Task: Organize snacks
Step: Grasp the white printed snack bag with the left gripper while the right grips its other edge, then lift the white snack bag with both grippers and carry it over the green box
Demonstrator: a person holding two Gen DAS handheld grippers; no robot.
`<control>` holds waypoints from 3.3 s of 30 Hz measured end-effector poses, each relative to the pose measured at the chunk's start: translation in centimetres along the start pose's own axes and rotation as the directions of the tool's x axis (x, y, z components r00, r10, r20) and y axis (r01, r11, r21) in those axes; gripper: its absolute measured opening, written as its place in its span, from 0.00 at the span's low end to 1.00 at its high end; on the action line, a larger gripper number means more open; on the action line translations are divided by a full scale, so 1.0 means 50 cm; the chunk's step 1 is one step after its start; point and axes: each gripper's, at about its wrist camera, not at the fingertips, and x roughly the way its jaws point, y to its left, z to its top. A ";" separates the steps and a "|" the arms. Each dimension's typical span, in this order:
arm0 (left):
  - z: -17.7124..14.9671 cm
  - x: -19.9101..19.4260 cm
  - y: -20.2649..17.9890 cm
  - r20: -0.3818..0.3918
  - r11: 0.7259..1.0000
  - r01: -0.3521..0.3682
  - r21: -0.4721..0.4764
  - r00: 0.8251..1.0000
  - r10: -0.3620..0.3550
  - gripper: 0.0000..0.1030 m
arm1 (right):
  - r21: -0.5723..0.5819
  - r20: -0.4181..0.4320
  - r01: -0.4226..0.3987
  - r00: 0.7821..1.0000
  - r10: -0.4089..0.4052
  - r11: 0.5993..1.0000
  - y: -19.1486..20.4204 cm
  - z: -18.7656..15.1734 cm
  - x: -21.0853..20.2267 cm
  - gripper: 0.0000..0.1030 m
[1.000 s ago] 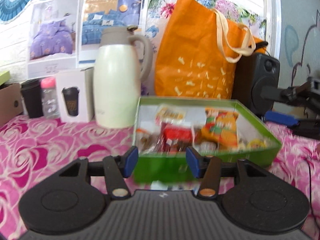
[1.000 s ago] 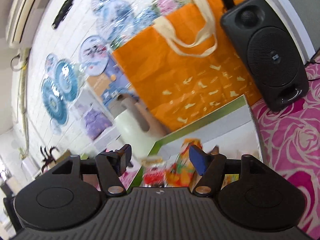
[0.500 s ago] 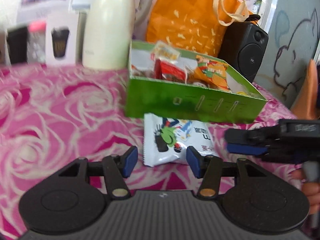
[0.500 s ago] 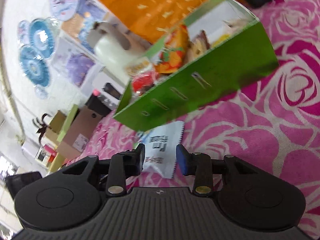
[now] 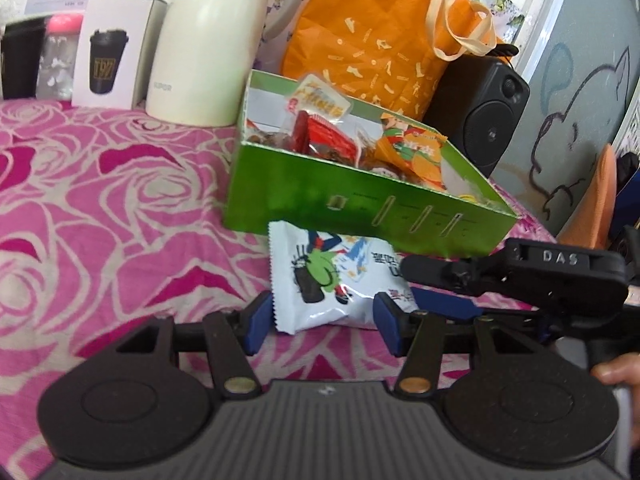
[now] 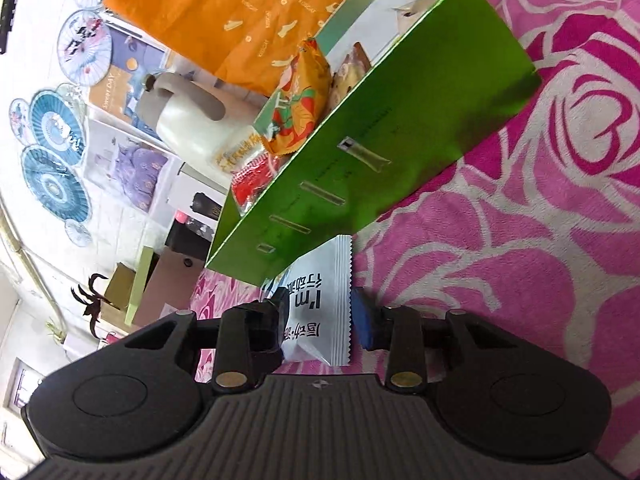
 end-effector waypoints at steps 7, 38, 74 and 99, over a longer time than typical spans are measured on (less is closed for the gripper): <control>-0.003 -0.014 -0.006 0.011 1.000 0.010 -0.021 1.000 -0.010 0.37 | -0.006 -0.004 -0.045 0.999 0.045 0.999 -0.004 -0.005 -0.001 0.36; -0.036 -0.139 -0.146 0.106 0.993 -0.029 0.111 0.994 0.018 0.29 | -0.043 0.129 -0.135 0.982 0.139 0.990 0.043 -0.061 -0.125 0.30; 0.085 -0.118 -0.187 0.240 0.973 -0.093 0.209 0.970 0.041 0.27 | -0.292 0.140 -0.070 0.983 0.115 0.954 0.153 0.059 -0.113 0.30; 0.155 0.041 -0.209 0.236 0.945 -0.148 0.290 0.968 0.080 0.27 | -0.350 0.158 0.016 0.986 0.043 0.937 0.132 0.184 -0.038 0.20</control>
